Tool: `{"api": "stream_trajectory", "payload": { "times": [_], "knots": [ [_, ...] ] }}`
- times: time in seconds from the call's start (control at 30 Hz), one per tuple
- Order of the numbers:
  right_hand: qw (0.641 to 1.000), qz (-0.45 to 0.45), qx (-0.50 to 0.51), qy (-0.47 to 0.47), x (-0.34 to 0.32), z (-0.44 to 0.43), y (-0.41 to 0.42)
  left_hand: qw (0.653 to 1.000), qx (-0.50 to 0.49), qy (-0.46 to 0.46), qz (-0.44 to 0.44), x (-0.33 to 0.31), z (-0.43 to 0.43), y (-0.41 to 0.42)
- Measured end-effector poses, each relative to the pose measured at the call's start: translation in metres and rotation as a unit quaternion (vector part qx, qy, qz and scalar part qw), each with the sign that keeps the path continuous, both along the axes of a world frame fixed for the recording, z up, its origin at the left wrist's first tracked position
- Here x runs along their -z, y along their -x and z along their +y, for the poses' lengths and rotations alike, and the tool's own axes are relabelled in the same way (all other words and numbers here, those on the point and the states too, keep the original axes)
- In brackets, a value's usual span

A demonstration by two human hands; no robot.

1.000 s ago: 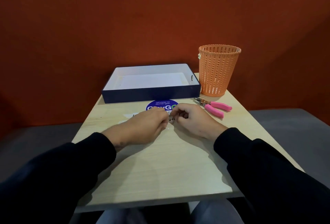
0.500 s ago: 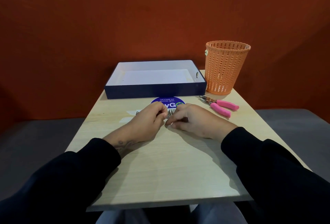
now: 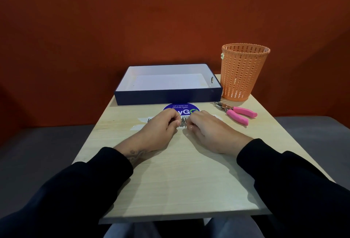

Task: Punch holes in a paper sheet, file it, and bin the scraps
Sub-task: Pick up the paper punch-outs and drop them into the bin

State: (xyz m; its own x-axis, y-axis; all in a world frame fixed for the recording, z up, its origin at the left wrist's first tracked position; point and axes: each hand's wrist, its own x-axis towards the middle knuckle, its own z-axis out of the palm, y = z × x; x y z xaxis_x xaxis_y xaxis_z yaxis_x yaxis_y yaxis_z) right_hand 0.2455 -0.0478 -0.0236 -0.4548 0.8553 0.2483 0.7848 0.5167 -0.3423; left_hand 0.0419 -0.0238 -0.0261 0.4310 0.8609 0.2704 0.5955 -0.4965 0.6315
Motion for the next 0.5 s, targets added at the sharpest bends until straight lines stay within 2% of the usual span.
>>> {"api": "stream_trajectory", "payload": {
  "times": [0.27, 0.43, 0.5],
  "knots": [
    [0.999, 0.049, 0.019, 0.017, 0.002, 0.002, -0.003, 1.000, -0.002, 0.008, -0.006, -0.003, -0.002, 0.000],
    [0.987, 0.148, 0.058, 0.000, -0.022, 0.004, -0.018, 0.995, -0.007, 0.030, -0.092, -0.025, 0.005, -0.011],
    [0.982, 0.171, 0.073, -0.018, -0.041, 0.009, -0.028, 0.995, 0.004, 0.006, -0.102, -0.045, 0.016, -0.022]
  ]
}}
